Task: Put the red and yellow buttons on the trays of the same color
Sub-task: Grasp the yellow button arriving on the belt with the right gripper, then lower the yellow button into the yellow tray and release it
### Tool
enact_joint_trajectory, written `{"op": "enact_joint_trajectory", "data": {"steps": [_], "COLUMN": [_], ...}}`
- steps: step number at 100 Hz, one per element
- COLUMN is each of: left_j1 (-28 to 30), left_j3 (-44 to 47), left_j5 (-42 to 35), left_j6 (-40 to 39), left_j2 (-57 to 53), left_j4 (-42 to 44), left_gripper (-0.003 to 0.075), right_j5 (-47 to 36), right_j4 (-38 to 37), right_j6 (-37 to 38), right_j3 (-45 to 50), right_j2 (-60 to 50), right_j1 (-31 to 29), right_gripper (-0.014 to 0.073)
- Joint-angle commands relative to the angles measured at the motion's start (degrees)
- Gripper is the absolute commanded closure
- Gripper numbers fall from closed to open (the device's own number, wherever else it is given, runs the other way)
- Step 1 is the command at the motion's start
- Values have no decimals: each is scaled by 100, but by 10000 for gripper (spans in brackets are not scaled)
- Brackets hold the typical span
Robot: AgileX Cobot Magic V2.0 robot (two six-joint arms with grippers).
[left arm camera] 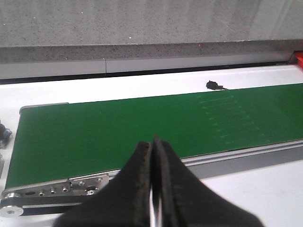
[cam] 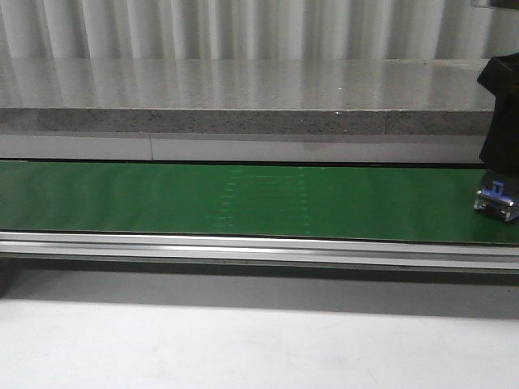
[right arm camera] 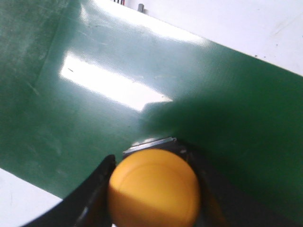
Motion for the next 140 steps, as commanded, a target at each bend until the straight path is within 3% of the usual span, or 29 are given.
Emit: {"op": "enact_joint_trajectory", "data": {"steps": [1, 21, 59, 82, 129, 140], "left_j1": [-55, -55, -55, -55, -55, -55], "left_j3": [-149, -149, -149, -149, -149, -149], "left_j5": [-422, -422, -422, -422, -422, -422], "left_j6": [1, 1, 1, 1, 1, 1], "left_j2": [47, 47, 47, 47, 47, 47], "left_j4": [-49, -49, -49, -49, -49, -49], "left_gripper": [741, 741, 741, 741, 741, 741], "right_j5": [-226, -276, -595, -1140, -1452, -1467], "right_j4": [100, 94, 59, 100, 512, 512], "right_j6": [-73, 648, 853, 1428, 1589, 1589], "right_j3": [-143, -143, -40, 289, 530, 542], "right_j2": [-190, -481, -778, -557, 648, 641], "right_j1": [-52, -725, -3080, -4229, -4401, -4401], "right_gripper": [582, 626, 629, 629, 624, 515]}}
